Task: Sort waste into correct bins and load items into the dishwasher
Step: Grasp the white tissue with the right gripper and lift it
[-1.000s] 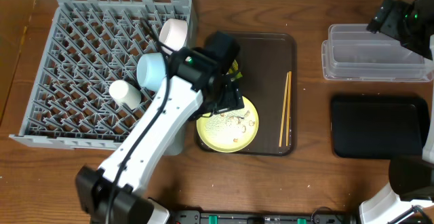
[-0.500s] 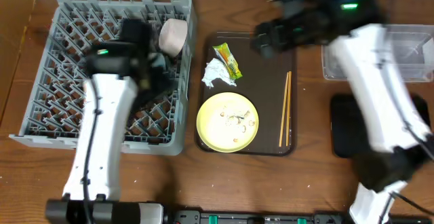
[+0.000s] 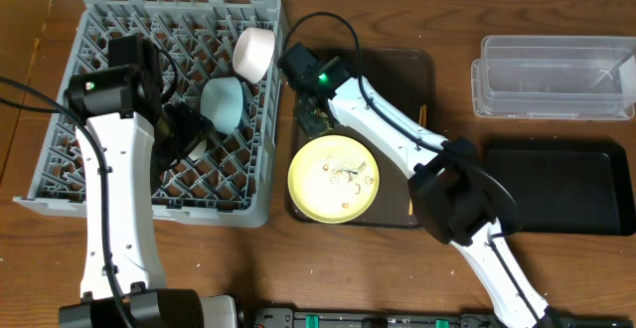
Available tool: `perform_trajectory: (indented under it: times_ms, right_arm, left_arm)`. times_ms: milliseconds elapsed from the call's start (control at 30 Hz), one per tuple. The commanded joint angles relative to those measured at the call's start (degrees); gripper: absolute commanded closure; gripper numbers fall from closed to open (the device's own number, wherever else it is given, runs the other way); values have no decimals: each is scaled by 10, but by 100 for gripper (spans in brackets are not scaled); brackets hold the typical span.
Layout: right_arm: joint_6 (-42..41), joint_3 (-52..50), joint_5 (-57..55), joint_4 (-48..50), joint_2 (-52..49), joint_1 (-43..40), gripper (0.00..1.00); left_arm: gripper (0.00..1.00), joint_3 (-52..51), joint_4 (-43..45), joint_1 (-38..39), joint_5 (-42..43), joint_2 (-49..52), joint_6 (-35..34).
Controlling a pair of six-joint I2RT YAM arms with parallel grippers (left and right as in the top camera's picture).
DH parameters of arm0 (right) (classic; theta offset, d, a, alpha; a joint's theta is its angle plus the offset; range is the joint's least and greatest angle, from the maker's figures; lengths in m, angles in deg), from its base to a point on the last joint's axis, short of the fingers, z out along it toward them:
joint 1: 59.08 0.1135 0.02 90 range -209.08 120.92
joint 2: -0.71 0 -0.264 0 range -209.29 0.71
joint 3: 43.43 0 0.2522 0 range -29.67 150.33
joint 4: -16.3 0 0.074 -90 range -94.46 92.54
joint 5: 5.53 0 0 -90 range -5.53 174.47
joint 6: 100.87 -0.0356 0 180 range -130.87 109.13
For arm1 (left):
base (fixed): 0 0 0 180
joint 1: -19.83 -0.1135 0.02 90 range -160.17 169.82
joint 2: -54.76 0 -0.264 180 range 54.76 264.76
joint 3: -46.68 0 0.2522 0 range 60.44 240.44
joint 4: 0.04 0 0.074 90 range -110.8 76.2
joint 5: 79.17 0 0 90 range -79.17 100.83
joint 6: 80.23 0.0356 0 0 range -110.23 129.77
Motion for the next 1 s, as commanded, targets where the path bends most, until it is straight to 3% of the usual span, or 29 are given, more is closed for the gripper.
perform_trajectory:
  times_ms: [0, 167, 267, 367, 633, 733, 800, 833, 967]
  right_arm:
    - [-11, 3, -44, 3, 0, -4, 58]
    - [-17, 3, -13, 16, 0, -18, 62]
    - [-15, 3, 13, 45, -1, -17, 60]
    - [-16, 3, 13, 72, -16, -6, 52]
    - [-33, 3, -18, 106, -60, -2, 53]
    - [-35, 3, -25, 99, -77, -2, 65]
    - [-48, 3, -40, 92, -76, -2, 89]
    - [-52, 5, -44, 90, -73, -2, 95]
    - [-60, 17, -51, 84, -41, -5, 99]
  left_arm:
    - [2, 12, -2, -3, -7, 0, 4]
    - [2, 12, -2, -3, -7, 0, 4]
    - [2, 12, -2, -3, -7, 0, 4]
    - [2, 12, -2, -3, -7, 0, 4]
    - [2, 12, -2, -3, -7, 0, 4]
    - [2, 12, -2, -3, -7, 0, 4]
    - [2, 12, -2, -3, -7, 0, 4]
    - [2, 12, -2, -3, -7, 0, 4]
    - [2, 12, -2, -3, -7, 0, 4]
